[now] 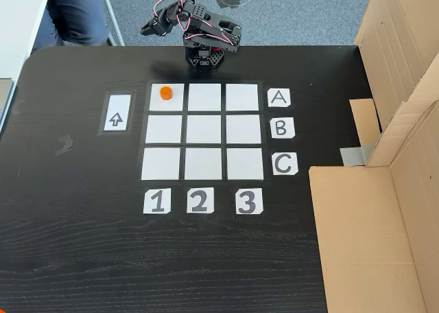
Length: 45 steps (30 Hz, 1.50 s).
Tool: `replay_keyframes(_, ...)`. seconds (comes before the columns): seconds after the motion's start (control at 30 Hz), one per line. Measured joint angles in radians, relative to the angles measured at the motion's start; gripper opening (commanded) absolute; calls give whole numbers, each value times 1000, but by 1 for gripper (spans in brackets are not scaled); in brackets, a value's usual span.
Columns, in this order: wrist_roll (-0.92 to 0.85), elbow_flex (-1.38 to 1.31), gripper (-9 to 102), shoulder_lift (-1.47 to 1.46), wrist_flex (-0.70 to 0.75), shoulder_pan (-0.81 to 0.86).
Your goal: Pick up the round, orange token and place it in the grid on square A1.
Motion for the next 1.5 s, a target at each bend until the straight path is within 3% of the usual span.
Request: replay_keyframes(1.5,-3,109,0,6,-6,3)
